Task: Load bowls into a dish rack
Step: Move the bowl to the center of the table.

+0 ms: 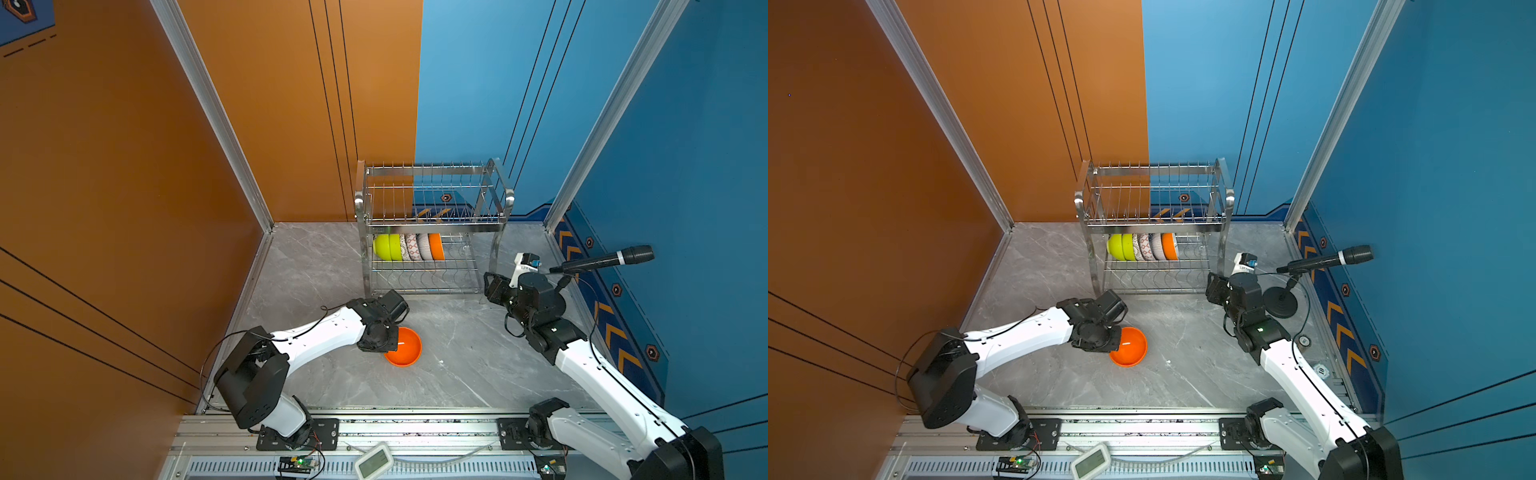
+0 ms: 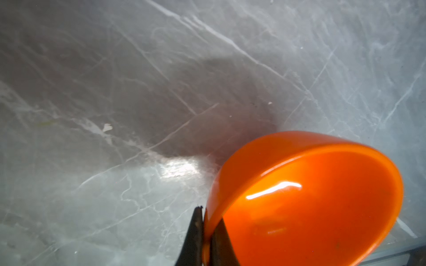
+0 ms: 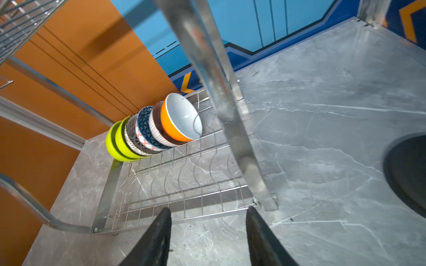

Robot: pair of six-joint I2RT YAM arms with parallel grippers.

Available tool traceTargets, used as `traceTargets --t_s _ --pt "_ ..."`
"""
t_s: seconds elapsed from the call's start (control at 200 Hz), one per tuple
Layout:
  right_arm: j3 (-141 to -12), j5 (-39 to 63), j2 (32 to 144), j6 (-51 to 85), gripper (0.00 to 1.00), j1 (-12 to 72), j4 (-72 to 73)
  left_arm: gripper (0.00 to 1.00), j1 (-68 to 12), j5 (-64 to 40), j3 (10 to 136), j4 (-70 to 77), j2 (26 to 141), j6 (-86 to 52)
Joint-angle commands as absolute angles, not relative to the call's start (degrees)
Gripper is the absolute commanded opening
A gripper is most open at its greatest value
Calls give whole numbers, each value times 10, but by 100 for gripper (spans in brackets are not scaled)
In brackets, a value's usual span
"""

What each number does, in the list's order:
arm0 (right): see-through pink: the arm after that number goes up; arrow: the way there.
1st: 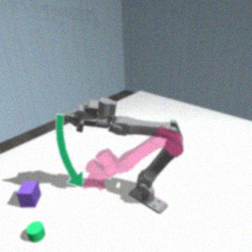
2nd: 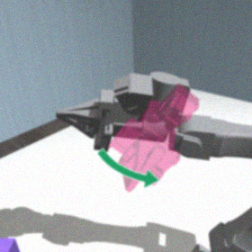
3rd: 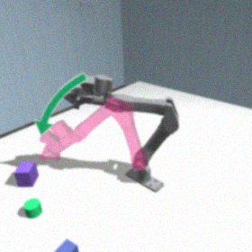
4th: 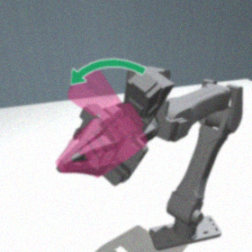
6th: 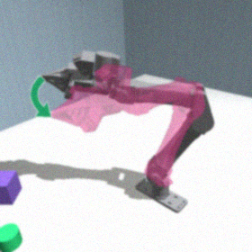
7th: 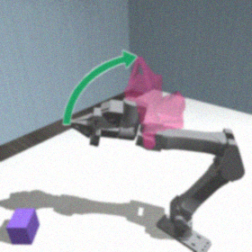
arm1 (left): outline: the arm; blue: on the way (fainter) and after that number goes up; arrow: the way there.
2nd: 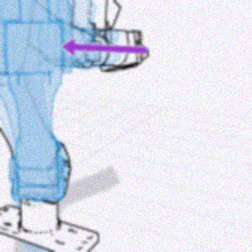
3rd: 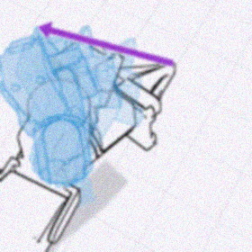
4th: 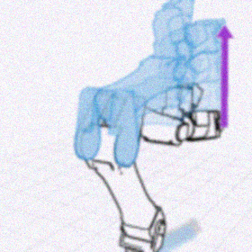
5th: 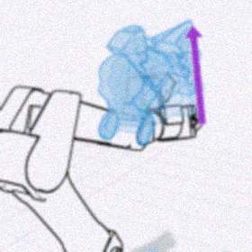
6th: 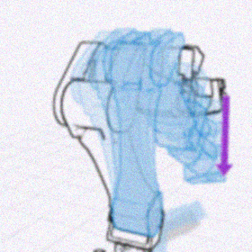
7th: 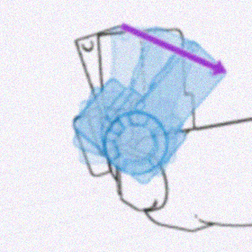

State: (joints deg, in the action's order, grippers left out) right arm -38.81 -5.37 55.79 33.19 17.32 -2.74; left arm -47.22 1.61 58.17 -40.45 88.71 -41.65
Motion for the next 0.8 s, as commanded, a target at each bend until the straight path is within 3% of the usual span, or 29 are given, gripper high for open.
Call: traceTargets --t_s 0.0,0.601,0.791 --pt "-374 -42 543 357 53 148 -52 4 -501 45 622 -393 909 -421" --pt "-389 52 569 347 53 54 -60 16 -540 27 679 -393 992 -420" --pt "-406 79 589 345 53 28 -51 35 -531 45 678 -416 953 -421"
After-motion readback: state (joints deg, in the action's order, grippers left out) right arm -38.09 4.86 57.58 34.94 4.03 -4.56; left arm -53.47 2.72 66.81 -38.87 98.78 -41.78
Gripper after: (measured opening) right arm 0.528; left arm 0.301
